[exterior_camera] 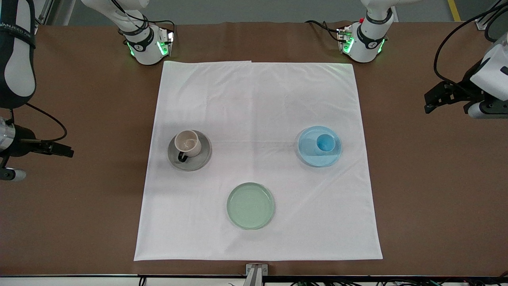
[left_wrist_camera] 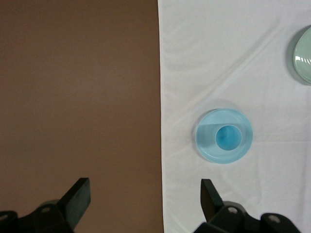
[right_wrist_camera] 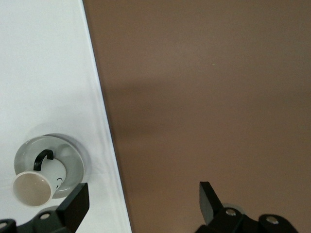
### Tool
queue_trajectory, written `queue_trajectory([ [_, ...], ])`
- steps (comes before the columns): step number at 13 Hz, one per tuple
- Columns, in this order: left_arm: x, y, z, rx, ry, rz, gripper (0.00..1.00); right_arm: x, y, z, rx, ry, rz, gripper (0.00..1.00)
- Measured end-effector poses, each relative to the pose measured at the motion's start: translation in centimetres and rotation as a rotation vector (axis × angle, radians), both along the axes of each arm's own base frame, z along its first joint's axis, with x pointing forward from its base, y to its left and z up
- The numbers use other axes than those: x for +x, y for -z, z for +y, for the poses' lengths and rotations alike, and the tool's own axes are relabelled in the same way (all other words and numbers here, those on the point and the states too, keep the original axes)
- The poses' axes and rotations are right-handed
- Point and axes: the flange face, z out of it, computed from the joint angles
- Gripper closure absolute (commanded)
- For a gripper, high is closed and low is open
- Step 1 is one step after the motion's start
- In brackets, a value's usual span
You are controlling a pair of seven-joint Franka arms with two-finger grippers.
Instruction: Place blue cup in blue plate and white mug in gray plate
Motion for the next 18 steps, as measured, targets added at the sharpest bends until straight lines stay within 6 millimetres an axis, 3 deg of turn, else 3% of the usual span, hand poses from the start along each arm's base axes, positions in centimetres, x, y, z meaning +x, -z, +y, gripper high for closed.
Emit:
queue_trajectory([
  [3, -1.9, -0.4, 1.4, -0.026, -0.021, 0.011, 0.00, -0.9, -1.2, 1.3, 0.003, -0.019, 0.025, 0.00],
  [6, -2.8, -0.3, 0.3, -0.026, -0.001, 0.019, 0.00, -3.4, -3.2, 1.8, 0.006, -0.027, 0.018, 0.00],
  [9, -3.0, 0.2, -1.0, -0.024, 0.000, 0.032, 0.00, -6.7, -5.6, 1.7, 0.009, -0.025, -0.004, 0.00],
  [13, -3.0, 0.4, -0.9, -0.024, -0.005, 0.033, 0.00, -10.1, -9.3, 1.5, 0.010, -0.023, -0.045, 0.00],
  [18, -2.9, 0.1, 0.1, -0.024, -0.025, 0.028, 0.00, -12.0, -11.9, 1.6, 0.012, -0.024, -0.055, 0.00],
])
